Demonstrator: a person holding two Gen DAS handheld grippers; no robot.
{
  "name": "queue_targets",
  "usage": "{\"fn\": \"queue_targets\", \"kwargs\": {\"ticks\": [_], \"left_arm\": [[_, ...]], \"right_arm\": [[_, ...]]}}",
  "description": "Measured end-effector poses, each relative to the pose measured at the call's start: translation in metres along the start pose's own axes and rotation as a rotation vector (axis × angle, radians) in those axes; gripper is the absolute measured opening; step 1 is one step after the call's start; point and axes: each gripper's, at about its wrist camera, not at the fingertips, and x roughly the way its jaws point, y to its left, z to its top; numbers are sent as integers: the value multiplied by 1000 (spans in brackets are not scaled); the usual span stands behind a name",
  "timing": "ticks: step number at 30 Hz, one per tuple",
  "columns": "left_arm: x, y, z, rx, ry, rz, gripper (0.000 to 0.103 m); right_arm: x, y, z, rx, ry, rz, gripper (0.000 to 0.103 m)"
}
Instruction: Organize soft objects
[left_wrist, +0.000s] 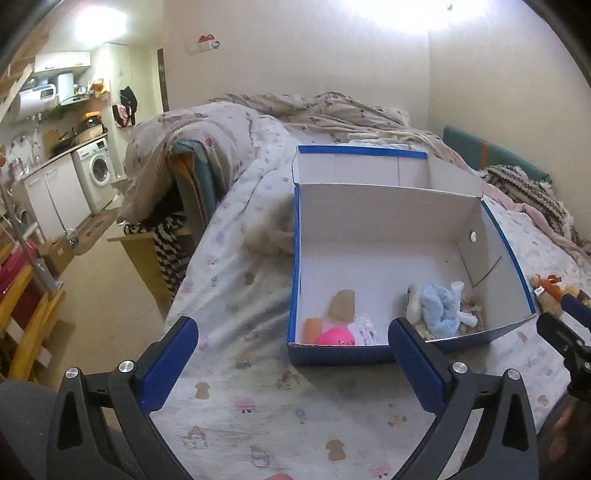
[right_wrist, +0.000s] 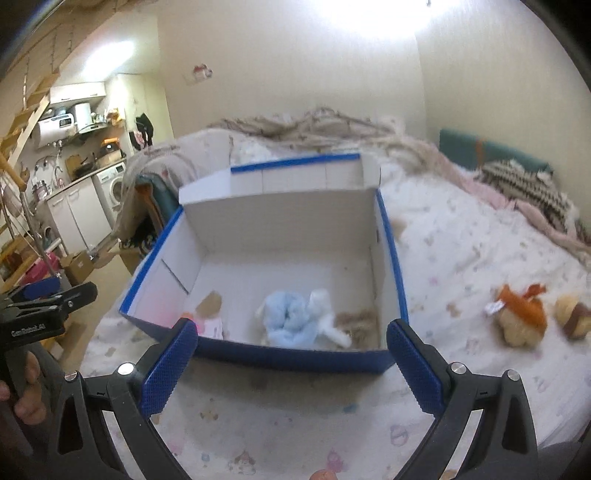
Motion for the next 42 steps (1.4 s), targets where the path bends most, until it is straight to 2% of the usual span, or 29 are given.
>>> {"fn": "queue_targets", "kwargs": {"ticks": [9,42], "left_arm": [[7,-1,-2,4,25,-15,103],[1,-13,-5,53,7,-24,103]], "right_arm": [[3,3,0,-20,6,-20,103],[7,-6,0,34,12,-28,103]]}}
